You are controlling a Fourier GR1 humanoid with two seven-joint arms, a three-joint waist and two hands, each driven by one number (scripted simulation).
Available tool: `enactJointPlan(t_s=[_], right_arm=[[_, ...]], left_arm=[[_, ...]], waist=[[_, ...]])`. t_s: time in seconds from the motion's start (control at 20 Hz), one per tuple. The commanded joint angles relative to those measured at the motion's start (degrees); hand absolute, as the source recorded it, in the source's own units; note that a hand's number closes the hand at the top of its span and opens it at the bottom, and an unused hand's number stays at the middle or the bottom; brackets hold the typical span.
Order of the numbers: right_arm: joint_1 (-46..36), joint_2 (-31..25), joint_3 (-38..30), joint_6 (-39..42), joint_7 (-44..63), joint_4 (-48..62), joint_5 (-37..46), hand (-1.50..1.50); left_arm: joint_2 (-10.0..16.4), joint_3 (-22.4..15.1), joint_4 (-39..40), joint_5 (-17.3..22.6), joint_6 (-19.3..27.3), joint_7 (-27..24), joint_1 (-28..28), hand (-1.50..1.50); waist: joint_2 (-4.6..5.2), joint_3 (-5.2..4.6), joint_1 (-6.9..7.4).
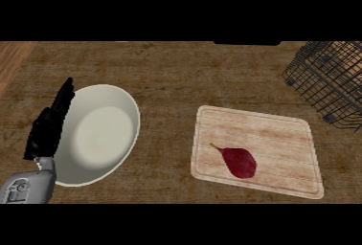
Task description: Pick the can from the cutting board and place it in the tiered basket
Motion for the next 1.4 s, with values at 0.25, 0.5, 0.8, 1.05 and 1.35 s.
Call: enactJointPlan(t_s=[0.25, 0.5, 0.8, 1.05, 1.35], right_arm=[[-11.4, -1.5, 3.0, -2.0, -15.2, 25.6, 5.0, 1.5], [-13.9, -2.5, 3.4, -1.7, -20.7, 35.0, 6.9, 1.5], [-14.7, -2.0, 3.0, 6.6, -15.1, 42.1, 6.7, -1.5], [-16.6, -1.1, -1.2, 6.8, -17.6, 46.5, 3.3, -1.5], [-21.1, -2.5, -5.9, 8.5, -16.5, 49.3, -0.9, -1.5]], left_arm=[[-0.6, -1.1, -2.4, -1.3, 0.4, 2.1, 0.2, 0.0], [-0.6, 0.3, 1.4, 0.7, -0.5, -1.1, -1.3, 0.0], [-0.2, -0.4, 0.3, 0.1, -1.1, -2.1, 1.1, 0.0], [-1.2, -0.9, 1.9, -1.2, 0.6, -3.0, -0.6, 0.0], [0.1, 0.5, 2.8, 0.0, -0.7, 0.9, -4.2, 0.0]], waist=[[0.03, 0.04, 0.27], [0.27, 0.05, 0.35], [0.46, 0.07, 1.18], [0.66, 0.15, 0.97], [0.54, 0.12, 0.7]])
